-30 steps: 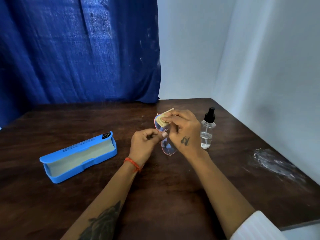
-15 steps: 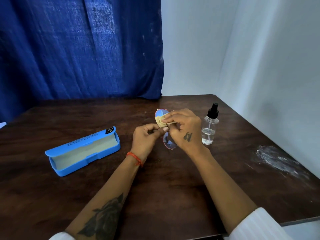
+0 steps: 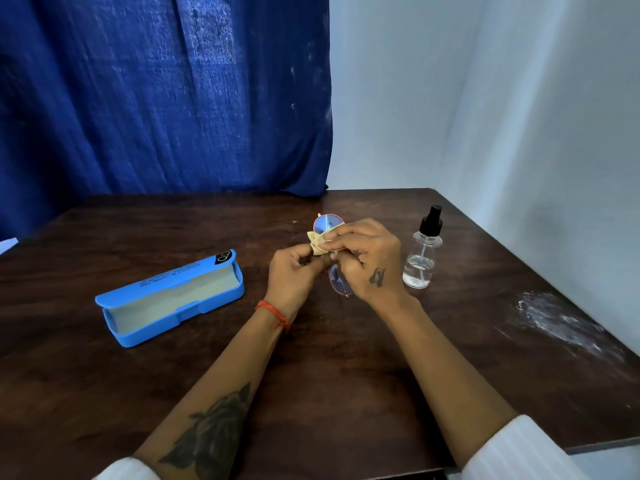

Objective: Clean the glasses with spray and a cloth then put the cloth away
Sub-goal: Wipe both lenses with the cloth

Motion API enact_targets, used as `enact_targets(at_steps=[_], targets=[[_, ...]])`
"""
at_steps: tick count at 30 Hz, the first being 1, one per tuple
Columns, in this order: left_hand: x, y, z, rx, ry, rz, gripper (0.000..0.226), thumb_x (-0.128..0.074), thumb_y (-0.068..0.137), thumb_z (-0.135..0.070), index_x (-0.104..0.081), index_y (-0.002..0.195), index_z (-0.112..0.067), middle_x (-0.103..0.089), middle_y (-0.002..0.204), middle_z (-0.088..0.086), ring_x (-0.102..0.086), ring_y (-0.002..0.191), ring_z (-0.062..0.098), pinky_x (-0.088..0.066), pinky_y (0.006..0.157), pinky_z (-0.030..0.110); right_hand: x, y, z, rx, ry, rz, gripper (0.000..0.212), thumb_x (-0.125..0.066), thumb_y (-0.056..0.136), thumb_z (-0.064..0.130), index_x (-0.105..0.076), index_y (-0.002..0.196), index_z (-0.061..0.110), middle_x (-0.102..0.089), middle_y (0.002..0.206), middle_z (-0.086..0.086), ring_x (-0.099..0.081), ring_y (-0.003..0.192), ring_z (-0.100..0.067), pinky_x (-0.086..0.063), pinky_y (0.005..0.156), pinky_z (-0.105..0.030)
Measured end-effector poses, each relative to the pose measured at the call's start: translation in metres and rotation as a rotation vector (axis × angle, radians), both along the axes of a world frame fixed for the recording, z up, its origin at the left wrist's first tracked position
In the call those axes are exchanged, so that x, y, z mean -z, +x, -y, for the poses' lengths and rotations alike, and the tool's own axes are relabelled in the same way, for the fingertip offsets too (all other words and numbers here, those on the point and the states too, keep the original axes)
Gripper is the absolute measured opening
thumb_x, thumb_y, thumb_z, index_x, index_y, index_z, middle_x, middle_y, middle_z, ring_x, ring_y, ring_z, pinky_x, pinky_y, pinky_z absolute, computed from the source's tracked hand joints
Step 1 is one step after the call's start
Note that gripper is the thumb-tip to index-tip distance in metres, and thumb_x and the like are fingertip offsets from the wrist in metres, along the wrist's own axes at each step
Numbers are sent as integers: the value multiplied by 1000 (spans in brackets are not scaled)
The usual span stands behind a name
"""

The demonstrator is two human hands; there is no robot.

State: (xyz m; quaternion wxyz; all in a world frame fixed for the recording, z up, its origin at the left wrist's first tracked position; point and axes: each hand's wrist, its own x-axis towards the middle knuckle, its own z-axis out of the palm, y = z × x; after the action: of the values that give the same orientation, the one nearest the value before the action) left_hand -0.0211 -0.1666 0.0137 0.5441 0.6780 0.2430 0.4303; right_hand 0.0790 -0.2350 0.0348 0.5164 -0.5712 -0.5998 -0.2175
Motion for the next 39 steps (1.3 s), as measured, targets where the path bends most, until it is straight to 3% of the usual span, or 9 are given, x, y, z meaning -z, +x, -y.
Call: enact_targets(at_steps=[6, 9, 14, 20, 25, 28, 32, 35, 39], targets=[[-3, 0, 1, 19, 3, 14, 13, -69, 77, -8, -70, 83, 3, -69, 82, 15, -62, 78, 14, -51, 76, 24, -2, 10, -1, 123, 115, -38, 29, -56, 55, -17, -74, 64, 5, -72, 73, -7, -64, 71, -26, -50, 68, -25], [-4, -1, 1, 36, 10, 5, 13, -68, 78, -11, -70, 83, 1, -70, 83, 13, -63, 78, 12, -51, 75, 22, 0, 9, -3, 187, 148, -3, 37, -53, 58, -19, -74, 79, 3, -71, 83, -11, -63, 79, -28, -45, 76, -19], [-3, -3, 1, 32, 7, -3, 5, -67, 79, -10, -70, 81, -7, -70, 80, 7, -65, 78, 12, -52, 77, 26, 4, 2, -6, 154, 32, 101, 37, -61, 66, -17, -72, 95, 3, -68, 95, -12, -61, 91, -27, -39, 88, -12], [-5, -4, 3, -1, 17, 6, 10, -69, 77, -9, -70, 87, -8, -69, 86, 21, -61, 81, 22, -50, 80, 41, 2, 7, -4, -5, -15, 143, 34, -58, 60, -18, -75, 78, 7, -71, 86, -6, -62, 82, -24, -46, 80, -20], [-3, -2, 1, 11, 18, -17, 11, -69, 77, -9, -70, 83, 0, -70, 85, 19, -62, 81, 21, -51, 79, 35, -1, 13, -1, 10, 9, 143, 36, -61, 50, -22, -74, 65, 7, -72, 76, -5, -62, 73, -24, -48, 71, -21], [-3, -1, -1, 16, 1, -12, 5, -69, 77, -11, -71, 79, -6, -70, 80, 7, -64, 79, 10, -52, 76, 23, -4, 19, 3, 73, 56, 133, 32, -57, 54, -19, -74, 65, 6, -72, 75, -6, -61, 72, -27, -51, 64, -29], [0, -1, -2, -3, 11, 0, 5, -70, 77, -11, -71, 73, -7, -68, 72, 0, -61, 69, 0, -49, 70, 12, -6, 21, 5, 232, 129, 21, 37, -53, 59, -21, -75, 76, 3, -72, 82, -10, -63, 79, -30, -48, 73, -25], [-1, -1, -2, -4, 19, 12, 6, -70, 76, -11, -71, 70, -11, -68, 71, -1, -61, 69, 0, -48, 69, 12, -10, 17, 5, 233, 214, -133, 33, -59, 69, -18, -74, 89, 4, -71, 92, -12, -64, 88, -28, -51, 79, -30], [0, -3, -2, 11, 30, -23, 8, -66, 78, -7, -70, 75, -13, -69, 76, 6, -63, 75, 13, -51, 73, 26, -3, -2, 2, 70, 60, 189, 31, -52, 72, -9, -73, 91, 3, -69, 97, -15, -60, 91, -32, -47, 85, -29]])
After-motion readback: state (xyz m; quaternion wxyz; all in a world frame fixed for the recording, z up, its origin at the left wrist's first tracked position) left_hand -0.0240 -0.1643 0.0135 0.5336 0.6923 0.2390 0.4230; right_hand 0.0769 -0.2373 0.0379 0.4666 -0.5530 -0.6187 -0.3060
